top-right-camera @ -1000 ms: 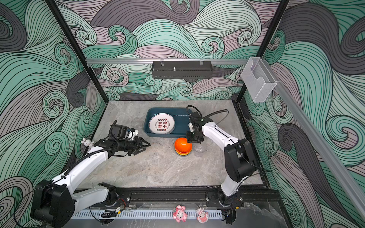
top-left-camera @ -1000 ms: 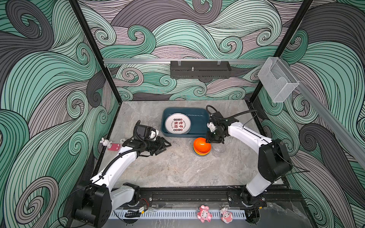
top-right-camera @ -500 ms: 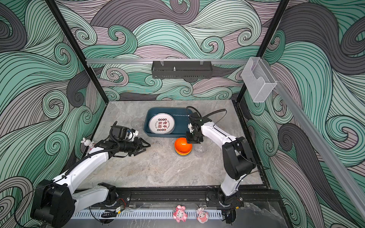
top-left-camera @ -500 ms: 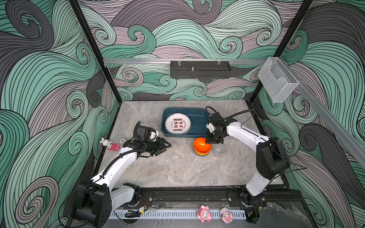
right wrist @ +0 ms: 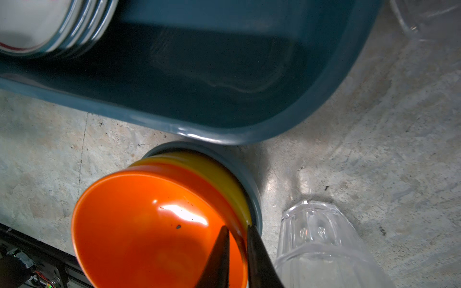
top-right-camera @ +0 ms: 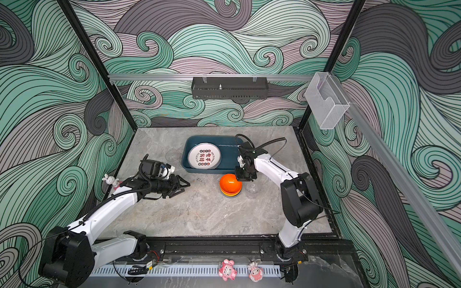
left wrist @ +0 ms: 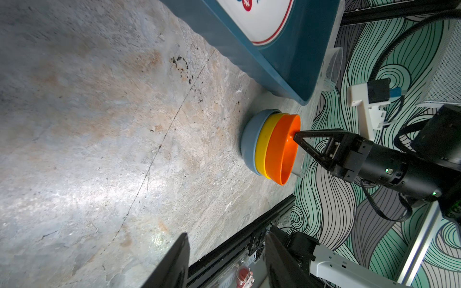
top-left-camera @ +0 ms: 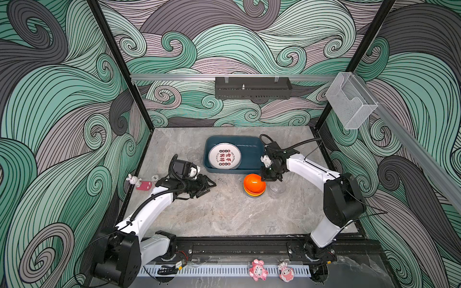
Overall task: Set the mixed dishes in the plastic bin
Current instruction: 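Lower the right gripper onto the orange bowl's rim and pinch it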
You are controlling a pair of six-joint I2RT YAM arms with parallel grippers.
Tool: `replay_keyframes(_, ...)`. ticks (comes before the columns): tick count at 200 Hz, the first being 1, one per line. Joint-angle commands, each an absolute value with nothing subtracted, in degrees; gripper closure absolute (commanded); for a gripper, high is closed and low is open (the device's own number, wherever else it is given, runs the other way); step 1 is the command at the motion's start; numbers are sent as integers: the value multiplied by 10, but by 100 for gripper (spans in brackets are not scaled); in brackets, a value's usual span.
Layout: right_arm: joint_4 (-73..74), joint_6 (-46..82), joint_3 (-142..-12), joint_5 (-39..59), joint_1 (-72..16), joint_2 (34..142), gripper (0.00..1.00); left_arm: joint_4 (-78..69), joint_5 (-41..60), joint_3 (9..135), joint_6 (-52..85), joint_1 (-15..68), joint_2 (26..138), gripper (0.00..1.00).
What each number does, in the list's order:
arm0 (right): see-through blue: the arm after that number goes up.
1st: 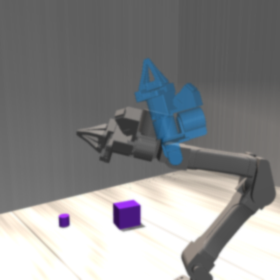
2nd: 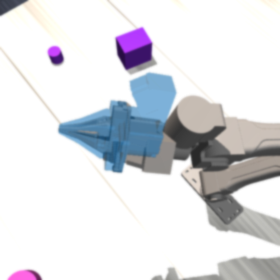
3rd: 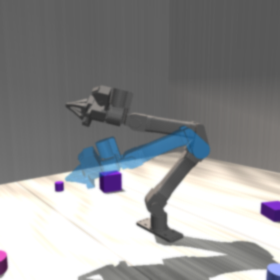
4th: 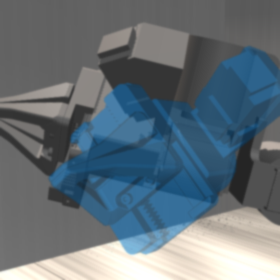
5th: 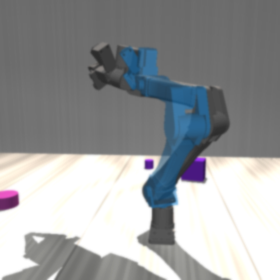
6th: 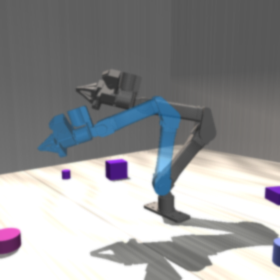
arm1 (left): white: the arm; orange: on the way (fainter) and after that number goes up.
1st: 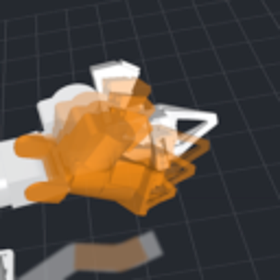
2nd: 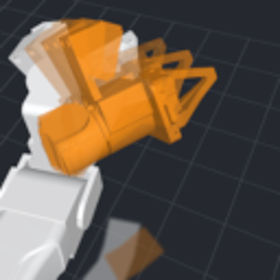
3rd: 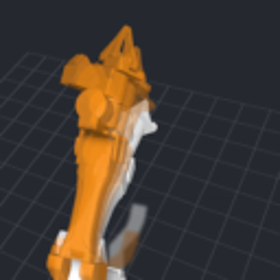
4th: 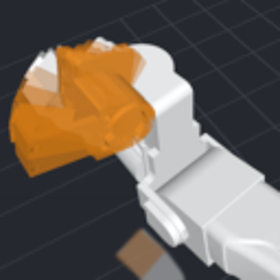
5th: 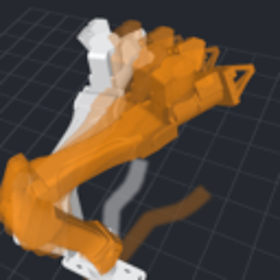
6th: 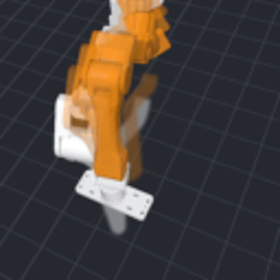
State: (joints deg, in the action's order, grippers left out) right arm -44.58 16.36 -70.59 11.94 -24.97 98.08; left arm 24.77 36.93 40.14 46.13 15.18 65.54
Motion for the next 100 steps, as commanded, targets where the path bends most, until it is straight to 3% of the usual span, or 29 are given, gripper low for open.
replay_keyframes(1, -448, 155, -709, 116, -256, 979, 81, 242, 373, 396, 467, 155, 651, 48)
replay_keyframes(41, -448, 155, -713, 112, -263, 987, 82, 242, 373, 394, 468, 155, 645, 48)
replay_keyframes(100, -447, 152, -711, 103, -267, 979, 90, 240, 373, 390, 468, 155, 644, 48)
